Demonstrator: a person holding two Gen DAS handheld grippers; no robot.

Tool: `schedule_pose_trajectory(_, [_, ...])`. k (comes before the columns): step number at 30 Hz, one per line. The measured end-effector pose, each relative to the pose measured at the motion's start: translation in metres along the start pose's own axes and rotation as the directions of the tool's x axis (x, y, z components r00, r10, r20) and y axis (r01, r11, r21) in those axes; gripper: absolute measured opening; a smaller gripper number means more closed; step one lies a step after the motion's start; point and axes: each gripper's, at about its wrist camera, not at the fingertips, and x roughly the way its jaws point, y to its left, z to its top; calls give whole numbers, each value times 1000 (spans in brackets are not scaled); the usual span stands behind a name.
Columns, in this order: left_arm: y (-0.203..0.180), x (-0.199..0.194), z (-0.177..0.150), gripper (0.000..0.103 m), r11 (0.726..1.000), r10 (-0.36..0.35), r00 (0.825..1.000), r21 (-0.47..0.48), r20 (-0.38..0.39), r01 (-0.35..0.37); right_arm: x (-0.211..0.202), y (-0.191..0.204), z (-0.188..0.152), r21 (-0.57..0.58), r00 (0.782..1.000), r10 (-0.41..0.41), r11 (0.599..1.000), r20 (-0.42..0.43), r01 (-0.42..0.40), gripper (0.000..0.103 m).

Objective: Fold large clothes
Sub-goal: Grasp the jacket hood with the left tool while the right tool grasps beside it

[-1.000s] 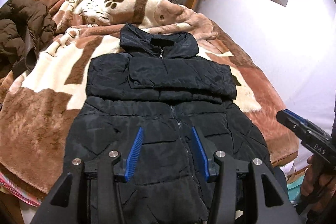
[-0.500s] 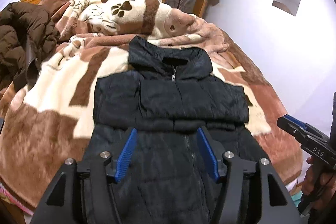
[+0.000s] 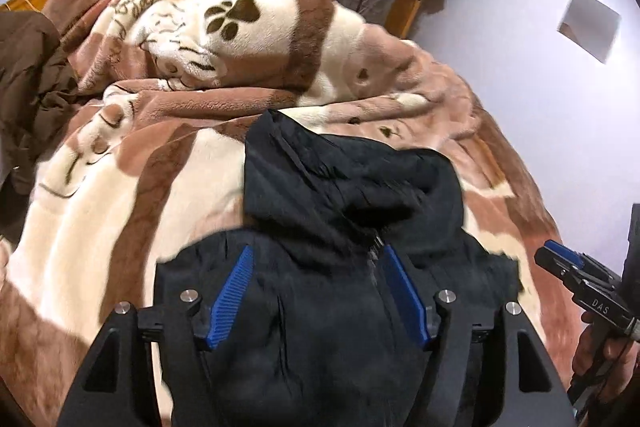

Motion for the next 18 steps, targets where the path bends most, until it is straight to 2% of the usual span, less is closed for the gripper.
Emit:
schedule_pose_trajectory(8, [22,116,45,70,991,131,988,14,-78,-131,107,-31,54,-19,996,-45,999,-78,43,52])
schedule_pose_trajectory(14, [28,170,63,70,987,159,983,16,-89,-158,171,-49,85,-18,988,-100,995,-114,99,52])
schedule_pose_trajectory(15, [26,175,64,66,988,154,984,23,-89,-153,179,-52,88,-12,987,-98,995,-125,98,52])
schedule_pose_trajectory(17, [23,183,65,37,991,132,987,32,-96,-130,194,-56,90,10,982,-78,997,-169,81,52])
schedule_pose_trajectory(18, [22,186,64,12,994,112,987,30,-113,-110,196,-57,90,18,980,-70,997,-185,74,51])
